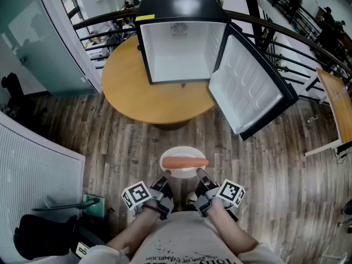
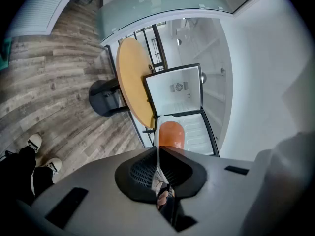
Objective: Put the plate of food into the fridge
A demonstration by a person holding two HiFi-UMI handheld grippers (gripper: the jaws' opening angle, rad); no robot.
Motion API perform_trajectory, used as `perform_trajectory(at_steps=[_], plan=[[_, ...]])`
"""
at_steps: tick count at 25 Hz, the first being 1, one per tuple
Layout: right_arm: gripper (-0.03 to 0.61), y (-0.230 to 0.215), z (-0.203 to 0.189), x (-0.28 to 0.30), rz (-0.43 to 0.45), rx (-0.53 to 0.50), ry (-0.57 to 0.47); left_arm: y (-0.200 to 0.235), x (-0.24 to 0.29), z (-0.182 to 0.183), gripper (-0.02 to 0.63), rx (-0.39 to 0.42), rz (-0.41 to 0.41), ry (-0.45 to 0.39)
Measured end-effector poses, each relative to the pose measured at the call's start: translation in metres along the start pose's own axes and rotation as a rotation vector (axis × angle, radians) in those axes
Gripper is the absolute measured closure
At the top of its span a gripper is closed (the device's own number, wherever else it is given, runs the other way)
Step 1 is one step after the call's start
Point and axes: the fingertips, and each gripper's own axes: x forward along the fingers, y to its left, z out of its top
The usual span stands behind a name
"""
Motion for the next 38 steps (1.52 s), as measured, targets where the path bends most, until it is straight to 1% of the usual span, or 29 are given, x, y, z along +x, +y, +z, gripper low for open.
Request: perform_trajectory(at_steps=[2, 6, 10, 20, 26, 38], plan=[[0.543, 0.0, -0.001, 0.001, -0.002, 0.005, -0.001, 0.0, 0.001, 0.003, 0.581, 0.018, -0.015, 0.002], [0.543, 0.001, -0.004, 0.002, -0.005, 0.014, -0.001, 0.002, -0.002, 0.002, 0.581, -0.004, 0.005, 0.0], [0.543, 0.0, -0.003, 0.003, 0.0, -0.004, -0.002, 0.003, -0.003, 0.004, 0.581, -0.002, 0.002, -0.003], [0.543, 0.002, -0.013, 0.004, -0.01, 0.019, -0.004, 0.007, -0.009, 0.005, 0.581, -0.003, 0.004, 0.003], [0.543, 0.006, -0.022, 0.009, -0.018, 0.017, -0.012, 0.01, -0.016, 0.014, 0.581, -0.009, 0.002, 0.012], [0.543, 0.013, -0.044, 0.025, -0.033, 0.026, -0.078, 0.016, -0.027, 0.041, 0.581, 0.004, -0.011, 0.077]])
